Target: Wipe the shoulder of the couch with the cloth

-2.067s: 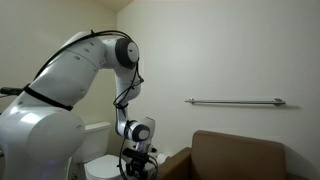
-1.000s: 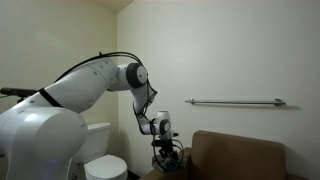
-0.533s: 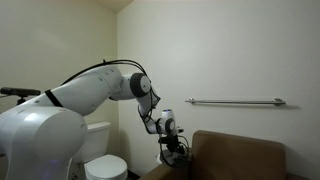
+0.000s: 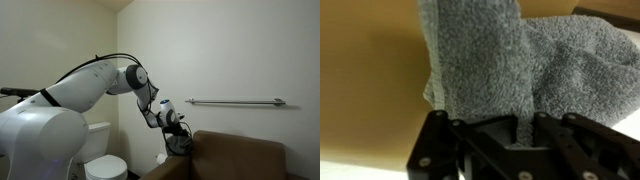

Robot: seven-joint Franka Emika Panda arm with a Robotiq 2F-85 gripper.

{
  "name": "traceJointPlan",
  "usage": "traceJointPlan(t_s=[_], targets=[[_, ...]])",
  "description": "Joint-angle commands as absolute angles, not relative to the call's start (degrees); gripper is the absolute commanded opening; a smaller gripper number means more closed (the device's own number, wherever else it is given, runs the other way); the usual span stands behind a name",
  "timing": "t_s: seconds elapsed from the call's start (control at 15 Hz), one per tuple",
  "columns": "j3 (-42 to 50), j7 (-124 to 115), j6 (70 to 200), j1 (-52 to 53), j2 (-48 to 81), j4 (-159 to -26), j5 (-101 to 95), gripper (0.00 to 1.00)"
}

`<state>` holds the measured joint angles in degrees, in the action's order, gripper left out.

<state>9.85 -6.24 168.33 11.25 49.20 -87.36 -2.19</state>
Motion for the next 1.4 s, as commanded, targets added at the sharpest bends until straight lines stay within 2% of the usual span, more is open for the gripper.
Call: traceJointPlan(t_s=[0.0,0.33,0.67,1.13,1.33], targets=[[10.81,-5.78,174.63,12.82,37.9,-101.14,-4.87,0.04],[11.17,-5.41,174.53,14.3,27.03,-114.4,-7.01,0.03],[1.94,-2.54,170.65,8.47,14.57,-129.5,-3.61,0.04],[-5.04,0.47,156.68,5.48,-4.64,-150.34,5.42,0.03],[-4.03,8.65,150.76,7.2,-6.14,-153.19,16.23,0.04]])
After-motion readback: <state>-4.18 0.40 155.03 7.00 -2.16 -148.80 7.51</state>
